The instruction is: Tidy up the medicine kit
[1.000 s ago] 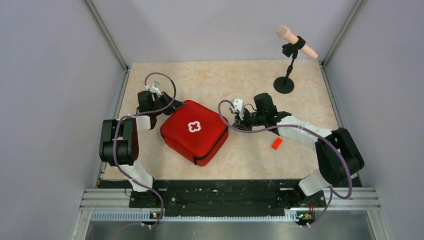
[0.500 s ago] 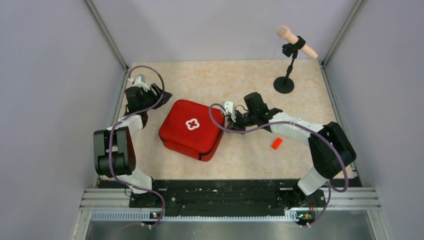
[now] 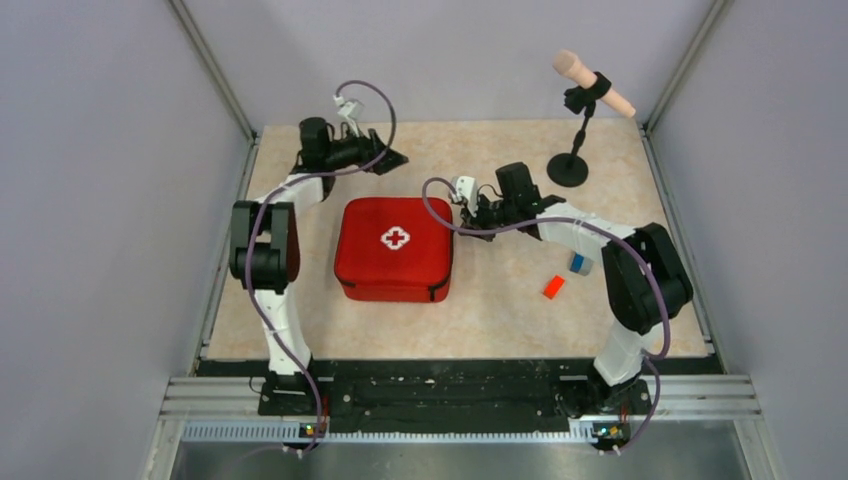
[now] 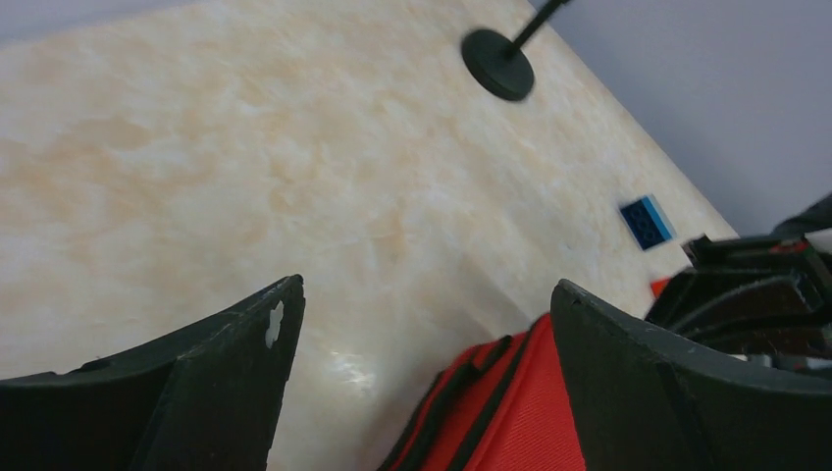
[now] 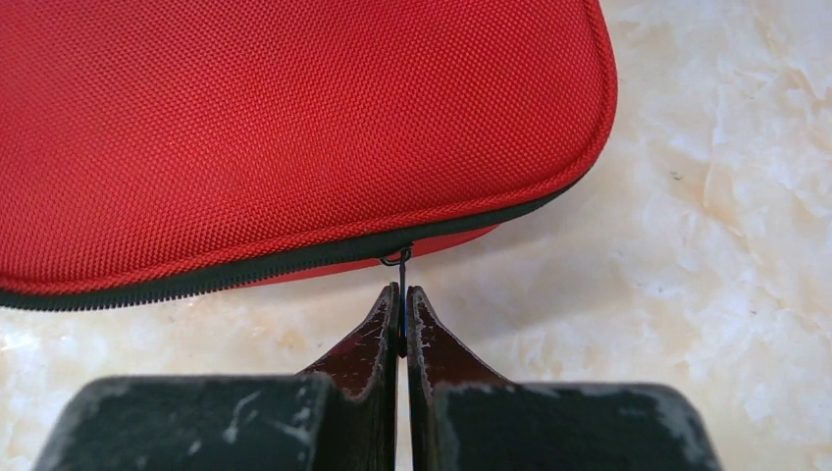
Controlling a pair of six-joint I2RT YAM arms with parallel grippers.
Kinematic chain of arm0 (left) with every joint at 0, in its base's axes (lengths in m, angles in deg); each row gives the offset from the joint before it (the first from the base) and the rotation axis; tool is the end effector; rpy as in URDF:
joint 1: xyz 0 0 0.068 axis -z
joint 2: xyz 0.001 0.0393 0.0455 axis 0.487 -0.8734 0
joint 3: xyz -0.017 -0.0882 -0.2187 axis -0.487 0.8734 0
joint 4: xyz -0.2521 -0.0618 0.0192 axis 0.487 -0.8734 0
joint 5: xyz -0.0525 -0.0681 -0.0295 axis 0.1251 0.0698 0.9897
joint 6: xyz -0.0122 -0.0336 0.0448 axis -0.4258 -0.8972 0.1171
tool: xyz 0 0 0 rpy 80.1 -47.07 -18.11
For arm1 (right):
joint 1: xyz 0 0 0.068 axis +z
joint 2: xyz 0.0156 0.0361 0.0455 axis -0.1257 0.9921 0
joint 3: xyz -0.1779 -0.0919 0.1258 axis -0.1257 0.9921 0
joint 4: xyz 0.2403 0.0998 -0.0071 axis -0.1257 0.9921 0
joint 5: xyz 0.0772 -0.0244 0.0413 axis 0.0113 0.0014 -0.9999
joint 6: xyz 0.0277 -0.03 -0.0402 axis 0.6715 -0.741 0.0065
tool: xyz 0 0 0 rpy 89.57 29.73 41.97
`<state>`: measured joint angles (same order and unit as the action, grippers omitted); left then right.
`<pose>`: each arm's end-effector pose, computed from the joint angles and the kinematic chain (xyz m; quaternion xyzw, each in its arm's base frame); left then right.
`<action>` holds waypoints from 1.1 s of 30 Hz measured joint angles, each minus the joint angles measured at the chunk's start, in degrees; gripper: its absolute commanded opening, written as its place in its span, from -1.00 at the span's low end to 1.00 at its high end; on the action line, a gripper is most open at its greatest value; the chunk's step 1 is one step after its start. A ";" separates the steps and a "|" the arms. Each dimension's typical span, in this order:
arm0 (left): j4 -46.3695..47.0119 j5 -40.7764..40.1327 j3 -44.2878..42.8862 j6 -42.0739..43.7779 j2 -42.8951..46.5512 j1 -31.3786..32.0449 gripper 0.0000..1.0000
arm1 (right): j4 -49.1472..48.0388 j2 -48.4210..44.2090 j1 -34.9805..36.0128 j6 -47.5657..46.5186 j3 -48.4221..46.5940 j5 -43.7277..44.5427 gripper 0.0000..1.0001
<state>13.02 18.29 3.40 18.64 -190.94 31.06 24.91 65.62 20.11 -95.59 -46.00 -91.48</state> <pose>0.4514 -0.0478 0.2204 0.1854 0.7177 -0.4429 0.5044 0.3157 0.1902 0.1718 -0.5622 0.6802 0.2593 0.3924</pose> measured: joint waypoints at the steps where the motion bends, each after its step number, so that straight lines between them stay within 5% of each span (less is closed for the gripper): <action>1: -0.48 0.83 -0.09 0.04 -1.27 1.42 0.98 | -0.28 0.55 -0.07 0.00 -0.55 0.17 -1.00; 4: -2.60 2.82 -0.02 0.17 -4.63 5.70 0.94 | -1.03 1.90 -0.24 0.04 -1.88 0.55 -1.00; 11: -14.27 5.90 -0.66 9.05 -5.90 10.99 0.06 | -2.64 3.19 -0.31 0.09 -2.51 0.63 -1.00; 15: -22.53 7.37 -4.04 15.50 -7.91 11.10 -0.11 | -3.37 3.63 -0.39 0.35 -2.54 0.48 -1.00; 21: -29.14 9.60 -6.64 22.10 -8.81 11.04 -0.99 | -4.04 4.35 -0.50 0.90 -2.54 0.20 -1.00; 33: -30.71 8.63 -6.99 21.49 -8.79 10.05 -1.00 | -4.74 0.26 -0.68 0.42 1.20 1.33 -1.00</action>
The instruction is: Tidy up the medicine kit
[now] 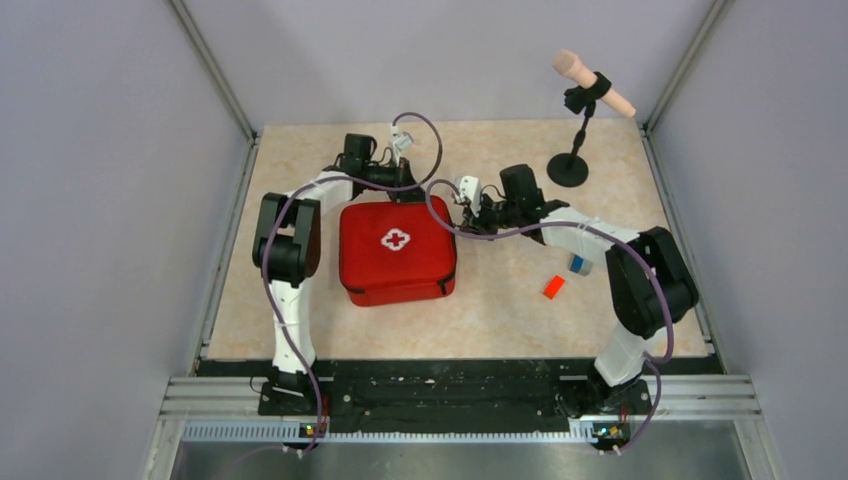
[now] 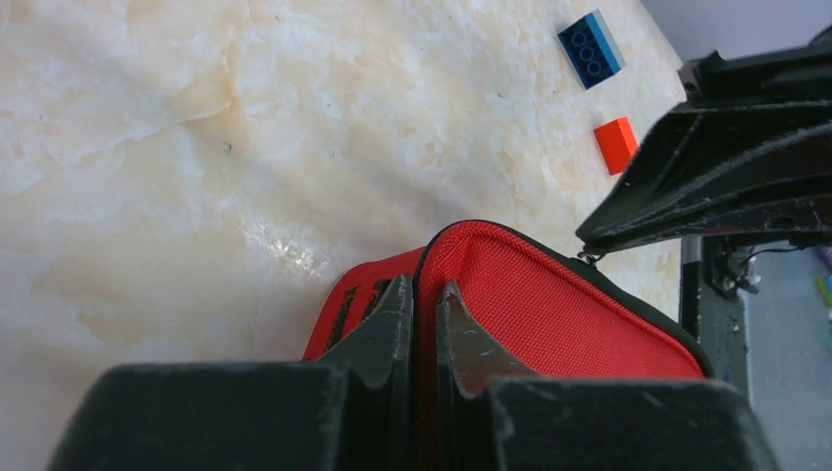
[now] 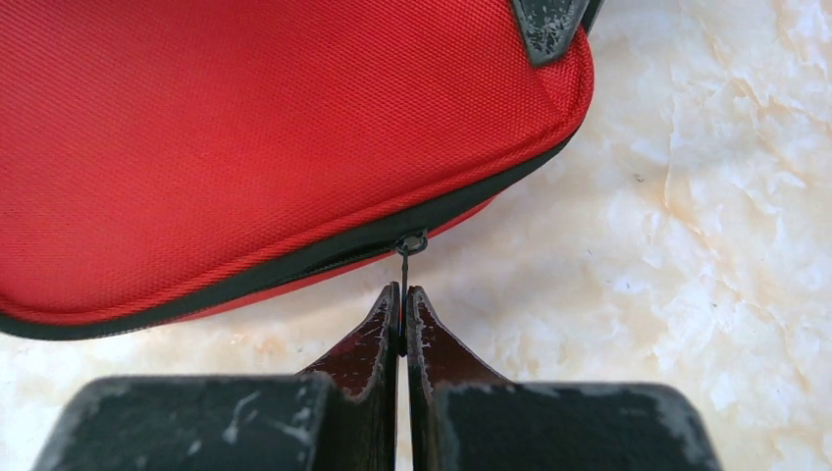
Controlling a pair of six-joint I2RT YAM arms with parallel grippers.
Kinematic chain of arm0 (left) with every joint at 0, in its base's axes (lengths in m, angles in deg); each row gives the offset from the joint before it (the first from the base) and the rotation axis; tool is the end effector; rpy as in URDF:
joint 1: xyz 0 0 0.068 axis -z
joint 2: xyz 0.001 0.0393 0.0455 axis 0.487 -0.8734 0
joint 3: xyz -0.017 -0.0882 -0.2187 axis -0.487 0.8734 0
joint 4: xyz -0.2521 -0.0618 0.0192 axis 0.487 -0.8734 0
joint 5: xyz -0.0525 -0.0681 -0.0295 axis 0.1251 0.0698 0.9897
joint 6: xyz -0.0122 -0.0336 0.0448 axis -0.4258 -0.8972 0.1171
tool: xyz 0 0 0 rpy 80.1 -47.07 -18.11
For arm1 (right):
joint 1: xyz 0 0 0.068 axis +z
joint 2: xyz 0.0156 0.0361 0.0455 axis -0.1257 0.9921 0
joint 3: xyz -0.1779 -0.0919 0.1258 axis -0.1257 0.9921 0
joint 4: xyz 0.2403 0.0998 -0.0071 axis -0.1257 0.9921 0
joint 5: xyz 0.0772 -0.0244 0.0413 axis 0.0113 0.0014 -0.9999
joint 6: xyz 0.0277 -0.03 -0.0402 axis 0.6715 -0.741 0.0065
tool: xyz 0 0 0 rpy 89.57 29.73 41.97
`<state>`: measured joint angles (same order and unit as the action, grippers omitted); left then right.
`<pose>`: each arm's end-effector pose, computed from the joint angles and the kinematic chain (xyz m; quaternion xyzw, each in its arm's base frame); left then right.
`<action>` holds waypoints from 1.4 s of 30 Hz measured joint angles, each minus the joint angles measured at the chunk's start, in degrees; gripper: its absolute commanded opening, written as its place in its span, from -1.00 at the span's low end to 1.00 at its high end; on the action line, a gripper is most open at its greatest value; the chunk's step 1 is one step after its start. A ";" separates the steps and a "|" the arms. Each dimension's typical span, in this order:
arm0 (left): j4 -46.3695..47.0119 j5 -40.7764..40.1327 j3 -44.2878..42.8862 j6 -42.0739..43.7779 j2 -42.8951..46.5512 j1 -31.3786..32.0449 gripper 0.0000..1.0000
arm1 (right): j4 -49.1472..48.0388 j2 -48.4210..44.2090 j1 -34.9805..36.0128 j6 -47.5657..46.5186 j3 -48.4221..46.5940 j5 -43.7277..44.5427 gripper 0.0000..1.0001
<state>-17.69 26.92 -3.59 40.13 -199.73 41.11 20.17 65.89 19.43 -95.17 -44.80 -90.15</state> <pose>0.4351 -0.1289 0.1496 0.3057 0.7505 -0.4987 0.3075 0.3211 0.1872 0.1698 -0.5547 0.6772 0.2428 0.4181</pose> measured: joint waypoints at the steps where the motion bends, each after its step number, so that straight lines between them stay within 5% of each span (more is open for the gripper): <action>1: 0.83 -0.35 0.70 -1.09 0.35 -0.17 -1.00 | -0.13 -1.18 0.04 -0.17 0.96 0.04 -1.00; 12: 22.32 -15.28 16.20 -23.67 8.02 -7.54 -1.00 | -2.25 -8.85 0.46 0.63 10.71 -0.72 -1.00; 27: 28.57 -25.92 26.86 -35.76 14.93 -7.82 -1.00 | -3.76 -11.41 3.45 4.11 13.07 1.20 -1.00; 31: 29.94 -27.52 29.40 -37.66 16.57 -8.02 -1.00 | -2.45 -11.39 3.45 5.81 12.28 1.20 -0.43; 37: 32.30 -34.01 29.86 -39.89 16.79 -10.10 -1.00 | 4.61 -11.74 2.19 9.66 10.95 -1.25 -0.07; 41: 33.14 -38.71 30.51 -42.60 17.27 -11.02 -1.00 | 12.70 -14.14 -1.46 12.04 6.19 -0.24 0.93; 42: 33.09 -39.74 30.80 -43.87 17.46 -11.06 -1.00 | 14.64 -15.61 -2.34 12.37 4.28 0.55 0.97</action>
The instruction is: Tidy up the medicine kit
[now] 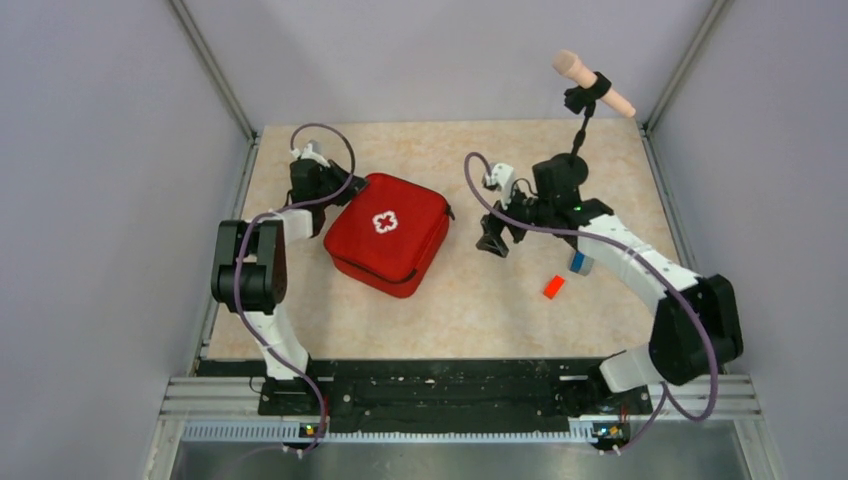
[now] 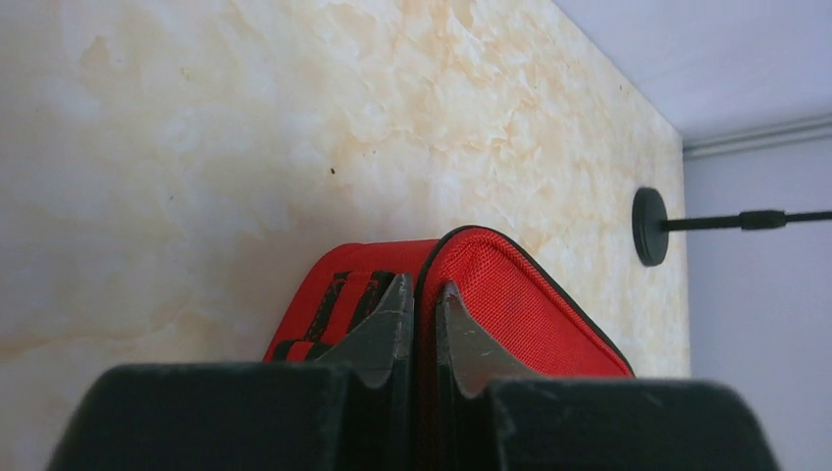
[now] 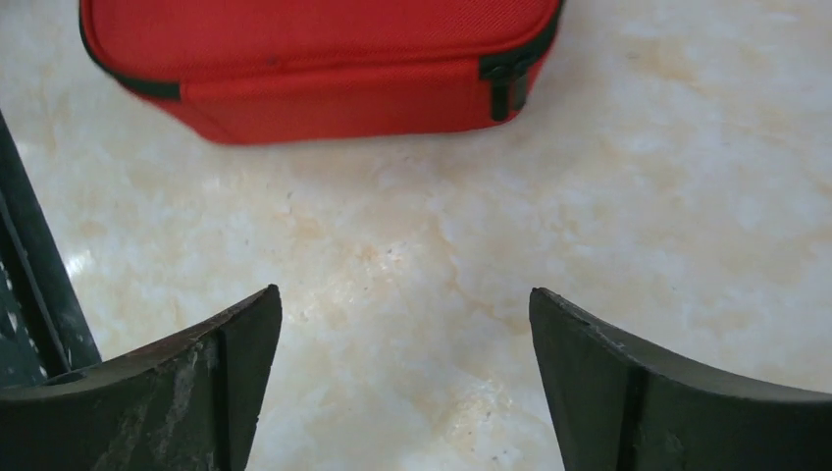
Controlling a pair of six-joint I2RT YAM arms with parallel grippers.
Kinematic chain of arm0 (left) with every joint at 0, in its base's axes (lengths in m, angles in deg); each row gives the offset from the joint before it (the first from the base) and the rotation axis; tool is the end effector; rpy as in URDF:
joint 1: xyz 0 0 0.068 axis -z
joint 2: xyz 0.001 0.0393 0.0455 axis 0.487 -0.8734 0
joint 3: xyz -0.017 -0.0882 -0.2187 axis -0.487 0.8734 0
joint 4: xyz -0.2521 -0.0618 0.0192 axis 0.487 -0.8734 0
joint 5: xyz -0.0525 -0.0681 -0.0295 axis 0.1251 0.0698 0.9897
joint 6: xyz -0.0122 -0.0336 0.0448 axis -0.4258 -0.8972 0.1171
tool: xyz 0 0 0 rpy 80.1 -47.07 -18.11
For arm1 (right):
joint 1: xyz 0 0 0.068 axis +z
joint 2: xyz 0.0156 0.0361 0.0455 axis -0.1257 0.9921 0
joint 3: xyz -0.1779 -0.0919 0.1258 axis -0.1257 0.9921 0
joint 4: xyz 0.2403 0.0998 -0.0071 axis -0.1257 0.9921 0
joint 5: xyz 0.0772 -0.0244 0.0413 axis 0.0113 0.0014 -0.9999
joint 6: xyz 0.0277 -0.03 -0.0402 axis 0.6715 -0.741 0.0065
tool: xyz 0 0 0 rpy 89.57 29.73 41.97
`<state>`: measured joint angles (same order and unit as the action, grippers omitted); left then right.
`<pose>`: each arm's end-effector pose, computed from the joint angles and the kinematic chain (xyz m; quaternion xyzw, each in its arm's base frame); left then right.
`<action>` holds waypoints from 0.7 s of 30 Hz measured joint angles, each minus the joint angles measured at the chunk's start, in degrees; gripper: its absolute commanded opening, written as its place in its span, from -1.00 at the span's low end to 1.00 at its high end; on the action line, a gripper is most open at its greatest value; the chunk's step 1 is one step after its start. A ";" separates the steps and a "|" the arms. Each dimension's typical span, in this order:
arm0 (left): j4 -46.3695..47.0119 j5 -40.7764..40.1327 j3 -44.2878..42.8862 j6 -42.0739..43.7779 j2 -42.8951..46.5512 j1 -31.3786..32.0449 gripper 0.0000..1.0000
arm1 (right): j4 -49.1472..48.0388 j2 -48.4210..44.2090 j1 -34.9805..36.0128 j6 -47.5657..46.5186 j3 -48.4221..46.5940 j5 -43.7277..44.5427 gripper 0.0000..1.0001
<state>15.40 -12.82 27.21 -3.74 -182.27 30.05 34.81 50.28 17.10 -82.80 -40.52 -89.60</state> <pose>0.3977 -0.0218 0.1476 -0.1812 0.8017 -0.3477 0.4512 0.2822 0.1527 0.2145 -0.4596 0.7579 0.2775 0.3707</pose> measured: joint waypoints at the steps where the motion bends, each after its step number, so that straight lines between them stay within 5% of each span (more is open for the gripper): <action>1: -0.02 -0.76 0.17 -1.18 0.13 0.00 -1.00 | 1.16 -1.31 -0.50 0.50 -1.11 0.66 0.97; 5: -0.07 -4.37 1.77 -7.08 1.27 1.14 -1.00 | 3.21 -9.70 -1.18 2.01 -2.56 4.09 0.98; 6: -0.07 -5.51 2.34 -8.46 1.73 1.64 -0.83 | 3.43 -11.67 -1.20 3.06 -2.56 5.09 0.98; 9: -0.07 -9.64 4.94 -12.52 3.93 3.32 -0.11 | 3.26 -15.26 -1.36 7.32 -2.56 9.42 0.98; 11: -2.08 -11.34 6.25 -14.88 5.77 4.13 0.79 | 3.45 -15.52 -1.36 9.75 -2.56 13.73 0.98; 12: -4.46 -11.85 6.54 -16.15 6.71 4.26 0.95 | 4.00 -15.32 -1.40 11.02 -2.54 16.37 0.97; 15: -7.65 -12.37 5.97 -15.67 9.55 4.04 0.98 | 5.27 -15.52 -1.57 13.27 -1.90 21.44 0.97; 21: -27.30 -11.47 -0.57 0.09 14.71 -0.09 0.95 | 7.96 -20.15 -1.75 15.21 1.25 26.97 0.98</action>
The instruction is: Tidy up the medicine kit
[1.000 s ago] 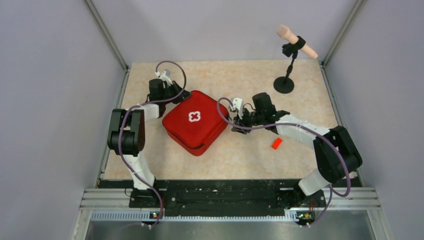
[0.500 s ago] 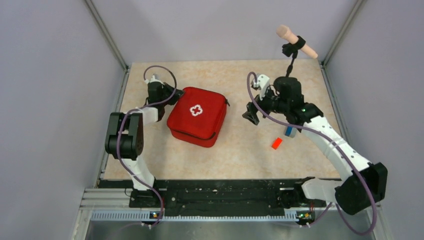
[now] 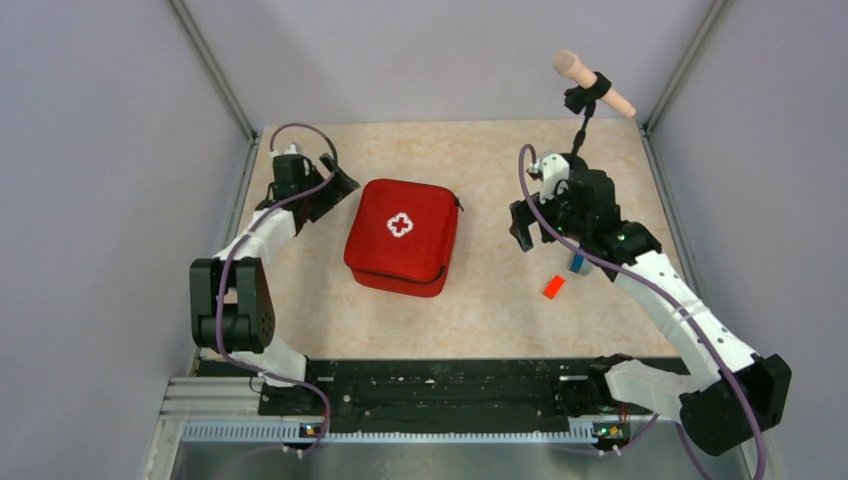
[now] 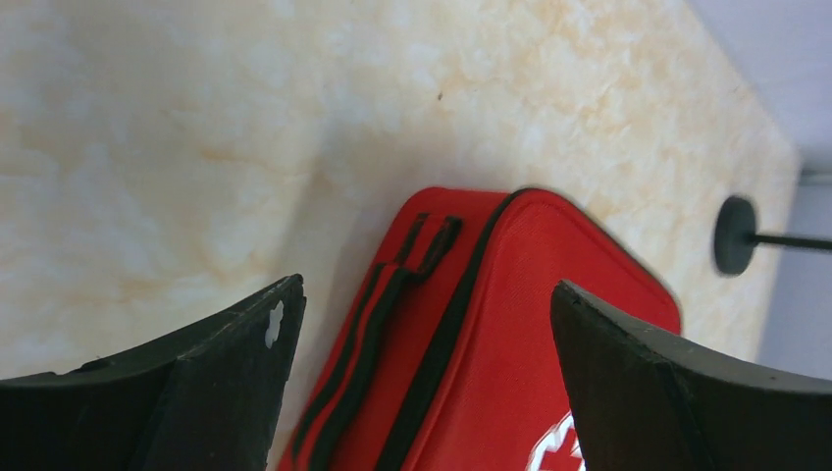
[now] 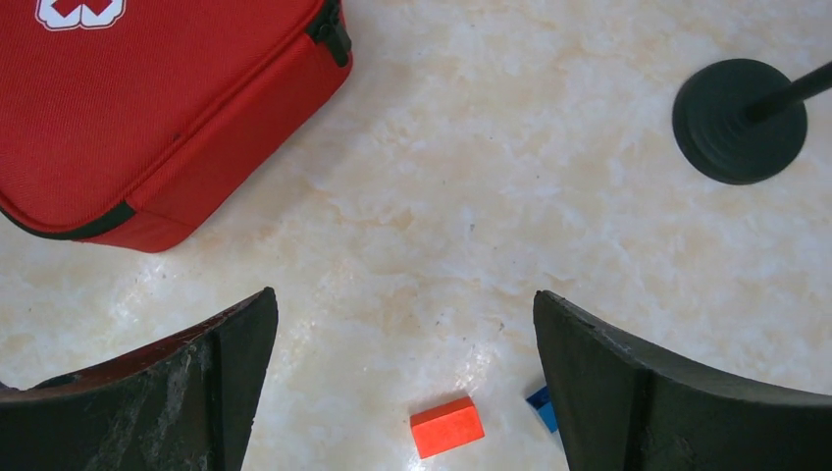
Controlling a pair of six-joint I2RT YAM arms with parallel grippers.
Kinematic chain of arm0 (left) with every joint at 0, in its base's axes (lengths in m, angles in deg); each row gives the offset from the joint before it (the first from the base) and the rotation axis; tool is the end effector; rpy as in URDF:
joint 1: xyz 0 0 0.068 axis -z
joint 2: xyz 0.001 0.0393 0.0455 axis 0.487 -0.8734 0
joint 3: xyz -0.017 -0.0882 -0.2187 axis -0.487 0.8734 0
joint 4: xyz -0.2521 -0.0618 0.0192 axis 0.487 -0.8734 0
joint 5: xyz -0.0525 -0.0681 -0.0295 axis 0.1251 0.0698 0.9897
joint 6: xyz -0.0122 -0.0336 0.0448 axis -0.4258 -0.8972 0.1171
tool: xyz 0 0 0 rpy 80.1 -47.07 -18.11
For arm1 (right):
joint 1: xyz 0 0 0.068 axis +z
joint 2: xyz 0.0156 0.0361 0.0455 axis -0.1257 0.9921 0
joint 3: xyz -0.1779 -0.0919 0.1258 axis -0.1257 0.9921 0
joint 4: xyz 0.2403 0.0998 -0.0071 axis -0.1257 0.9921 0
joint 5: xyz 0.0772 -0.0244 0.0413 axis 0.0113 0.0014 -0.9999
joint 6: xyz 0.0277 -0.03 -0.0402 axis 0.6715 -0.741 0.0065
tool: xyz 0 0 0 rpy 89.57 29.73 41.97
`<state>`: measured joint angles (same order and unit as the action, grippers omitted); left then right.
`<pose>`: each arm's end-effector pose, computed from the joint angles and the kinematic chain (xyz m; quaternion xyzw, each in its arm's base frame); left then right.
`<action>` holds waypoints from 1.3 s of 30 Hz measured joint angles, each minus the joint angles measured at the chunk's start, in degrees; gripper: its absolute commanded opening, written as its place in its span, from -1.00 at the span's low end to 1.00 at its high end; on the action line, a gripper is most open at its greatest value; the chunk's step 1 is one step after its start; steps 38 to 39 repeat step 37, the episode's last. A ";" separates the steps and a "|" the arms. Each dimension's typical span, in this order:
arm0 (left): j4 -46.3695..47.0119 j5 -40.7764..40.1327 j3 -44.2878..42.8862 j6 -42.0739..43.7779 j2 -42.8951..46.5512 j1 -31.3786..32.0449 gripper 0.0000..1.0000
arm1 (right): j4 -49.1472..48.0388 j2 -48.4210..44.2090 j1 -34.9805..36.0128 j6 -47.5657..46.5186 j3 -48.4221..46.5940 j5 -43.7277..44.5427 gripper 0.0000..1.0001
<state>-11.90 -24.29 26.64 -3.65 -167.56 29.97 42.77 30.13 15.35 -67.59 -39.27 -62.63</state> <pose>0.3611 -0.0129 0.1953 -0.2635 0.8411 -0.2457 0.4034 0.2429 0.1067 0.2874 -0.2606 0.8378 0.1187 0.4649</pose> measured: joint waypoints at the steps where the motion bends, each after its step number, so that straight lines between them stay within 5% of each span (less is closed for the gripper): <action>1: -1.86 0.50 -0.61 2.14 0.57 -0.59 0.92 | 0.11 -0.79 -0.09 0.22 0.24 0.66 0.98; 10: -8.44 13.14 13.25 11.30 11.23 -2.64 0.68 | 0.37 -3.80 -1.62 1.86 1.01 1.97 0.98; 22: -10.23 23.41 8.92 17.53 9.07 6.27 0.87 | -0.09 -3.78 -2.03 3.10 1.01 3.17 0.98; 33: -19.21 3.82 -1.03 37.11 25.51 5.03 0.97 | 0.63 -2.51 -2.16 3.67 -5.60 7.15 0.97; 39: -19.58 1.42 -4.42 40.72 30.42 4.17 0.97 | -1.20 -2.21 -2.25 3.58 -7.93 7.08 0.98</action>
